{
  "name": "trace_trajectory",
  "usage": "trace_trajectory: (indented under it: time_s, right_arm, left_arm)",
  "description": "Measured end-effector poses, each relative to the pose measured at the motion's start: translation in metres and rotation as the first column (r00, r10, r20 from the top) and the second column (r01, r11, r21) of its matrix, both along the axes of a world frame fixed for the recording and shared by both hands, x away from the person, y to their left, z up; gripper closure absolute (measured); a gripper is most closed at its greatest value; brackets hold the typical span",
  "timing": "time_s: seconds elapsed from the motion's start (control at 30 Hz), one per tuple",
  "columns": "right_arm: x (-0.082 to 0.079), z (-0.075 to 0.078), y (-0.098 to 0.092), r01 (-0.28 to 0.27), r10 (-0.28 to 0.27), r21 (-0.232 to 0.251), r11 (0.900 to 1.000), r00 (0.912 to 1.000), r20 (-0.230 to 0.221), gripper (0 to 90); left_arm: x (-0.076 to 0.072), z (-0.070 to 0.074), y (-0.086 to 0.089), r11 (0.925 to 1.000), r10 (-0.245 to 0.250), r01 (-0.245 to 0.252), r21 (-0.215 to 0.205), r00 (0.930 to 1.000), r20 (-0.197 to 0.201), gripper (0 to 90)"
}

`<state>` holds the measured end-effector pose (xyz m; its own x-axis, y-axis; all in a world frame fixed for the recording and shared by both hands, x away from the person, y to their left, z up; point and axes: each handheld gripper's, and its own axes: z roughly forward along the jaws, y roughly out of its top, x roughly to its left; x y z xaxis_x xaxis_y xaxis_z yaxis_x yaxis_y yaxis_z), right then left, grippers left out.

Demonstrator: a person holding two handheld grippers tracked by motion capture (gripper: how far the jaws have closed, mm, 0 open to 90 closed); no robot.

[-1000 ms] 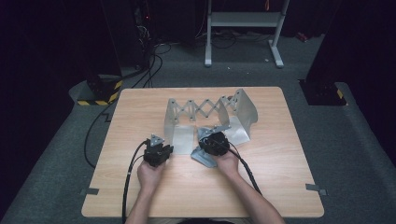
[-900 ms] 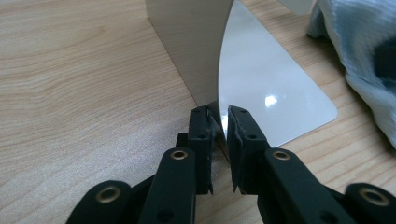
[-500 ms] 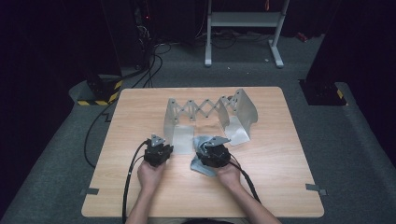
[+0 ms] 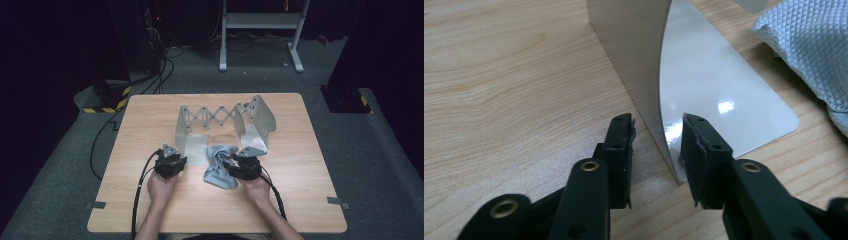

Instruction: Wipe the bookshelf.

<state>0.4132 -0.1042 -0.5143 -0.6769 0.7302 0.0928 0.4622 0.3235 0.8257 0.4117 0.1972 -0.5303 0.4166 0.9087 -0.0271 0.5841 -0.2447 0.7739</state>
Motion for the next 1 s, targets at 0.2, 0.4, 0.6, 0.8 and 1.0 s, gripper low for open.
trace_trajectory:
  time_s: [0.2,0.4,0.6,0.8,1.0]
  right_arm:
    - [0.002,-0.003,-0.012,0.037,-0.037,0.009,0.999,0.9991,-0.022,43.8]
    - [0.005,0.003,-0.037,0.096,-0.093,0.053,0.994,0.9948,-0.041,32.9]
    - [0.015,0.002,-0.061,0.135,-0.131,0.063,0.989,0.9887,-0.074,29.9]
    - [0.018,-0.001,-0.081,0.161,-0.162,-0.03,0.987,0.9863,-0.034,31.8]
    - [0.032,-0.006,-0.104,0.245,-0.246,-0.06,0.968,0.9691,-0.009,54.3]
  left_arm:
    - [0.0,0.0,-0.001,0.9999,0.014,-0.014,0.009,0.9999,0.002,58.0]
    - [0.001,0.0,0.0,0.9994,0.032,-0.032,0.015,0.9995,-0.001,53.2]
    - [0.001,0.0,-0.001,0.999,0.043,-0.043,0.016,0.9991,-0.003,48.6]
    - [0.0,0.0,-0.001,0.9988,0.046,-0.045,0.017,0.999,-0.003,47.0]
    - [0.0,0.0,-0.001,0.9989,0.041,-0.041,0.02,0.9991,-0.004,45.7]
